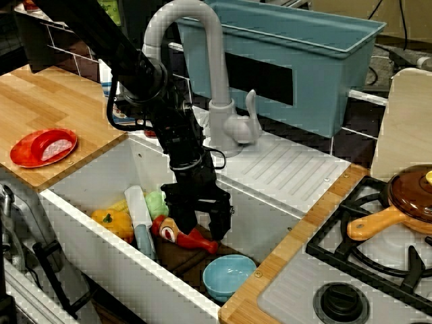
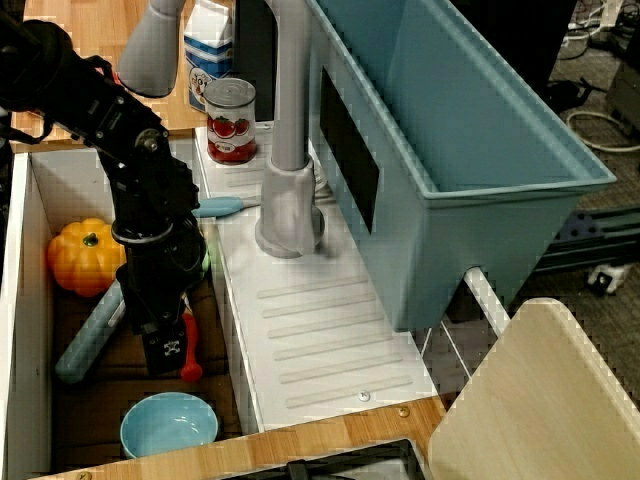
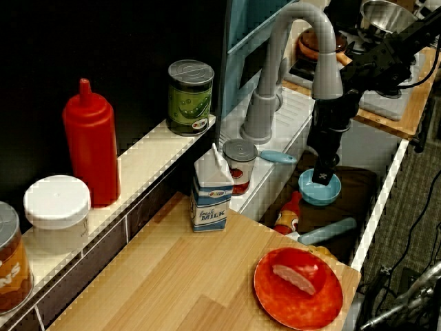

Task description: Lift bowl

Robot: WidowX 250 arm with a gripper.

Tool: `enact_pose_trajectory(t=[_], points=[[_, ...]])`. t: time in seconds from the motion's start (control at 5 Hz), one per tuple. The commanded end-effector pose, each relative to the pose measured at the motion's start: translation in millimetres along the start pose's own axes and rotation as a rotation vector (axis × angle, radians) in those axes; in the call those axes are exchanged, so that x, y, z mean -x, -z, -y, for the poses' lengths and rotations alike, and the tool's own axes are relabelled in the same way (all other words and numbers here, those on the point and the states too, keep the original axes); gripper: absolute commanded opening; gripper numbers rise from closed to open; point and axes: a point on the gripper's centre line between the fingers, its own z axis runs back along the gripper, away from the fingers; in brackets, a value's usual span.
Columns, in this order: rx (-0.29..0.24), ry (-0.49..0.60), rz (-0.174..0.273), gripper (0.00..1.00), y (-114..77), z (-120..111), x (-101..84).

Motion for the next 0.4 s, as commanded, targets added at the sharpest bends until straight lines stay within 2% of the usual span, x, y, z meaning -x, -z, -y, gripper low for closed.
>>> enact_pose_trajectory(t=[0.0, 0.2], points=[[0.001, 0.028, 0.026, 1.0, 4.2, -2.9, -11.0], [0.012, 0.037, 0.031, 1.0, 12.4, -2.1, -8.2]])
